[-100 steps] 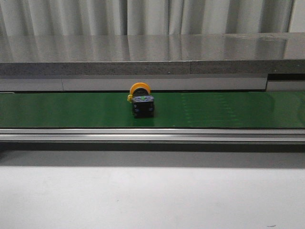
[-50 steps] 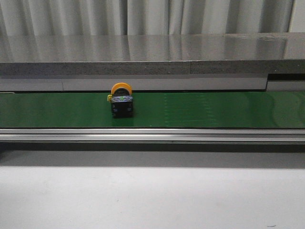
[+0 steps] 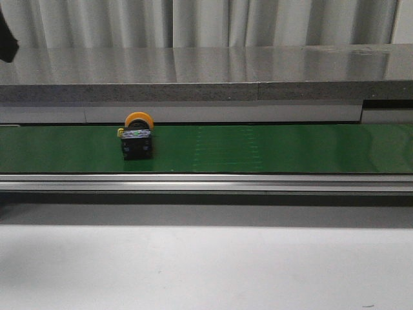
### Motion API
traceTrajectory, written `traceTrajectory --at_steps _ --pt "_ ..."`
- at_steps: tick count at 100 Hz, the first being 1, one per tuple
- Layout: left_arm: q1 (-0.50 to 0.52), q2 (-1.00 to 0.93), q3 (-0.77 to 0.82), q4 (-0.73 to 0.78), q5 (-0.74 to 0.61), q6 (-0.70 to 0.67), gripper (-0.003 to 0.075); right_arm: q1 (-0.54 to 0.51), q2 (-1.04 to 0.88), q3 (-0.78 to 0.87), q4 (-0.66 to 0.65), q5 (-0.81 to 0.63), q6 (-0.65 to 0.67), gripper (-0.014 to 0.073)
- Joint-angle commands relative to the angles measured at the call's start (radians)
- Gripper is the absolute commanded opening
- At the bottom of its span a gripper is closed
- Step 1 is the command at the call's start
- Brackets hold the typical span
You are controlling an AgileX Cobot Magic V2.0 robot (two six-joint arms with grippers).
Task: Move button from right to left
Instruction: 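Lower the left gripper onto the switch on the belt and grasp it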
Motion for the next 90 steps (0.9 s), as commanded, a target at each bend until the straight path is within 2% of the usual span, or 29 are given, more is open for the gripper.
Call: traceTrajectory --at_steps 1,22,40,90 --pt "-0.035 0.036 -0.069 -0.016 -0.065 -0.003 0.0609 0.003 0.008 -0.026 0.015 -0.065 -0.008 -0.0068" --pt "-0.095 0.186 -0.166 -0.016 -0.065 -0.003 0.06 0.003 0.008 -0.026 0.015 -0.065 -0.008 -0.0068" --pt "-0.097 0.292 -0.222 -0.016 -0.081 -0.003 0.06 0.003 0.008 -0.026 0.015 -0.065 -0.008 -0.0068" --pt "-0.089 0.434 -0.231 -0.003 -0.127 -0.003 0.06 0.003 0.008 -0.026 0.015 -0.065 -0.008 -0.0068"
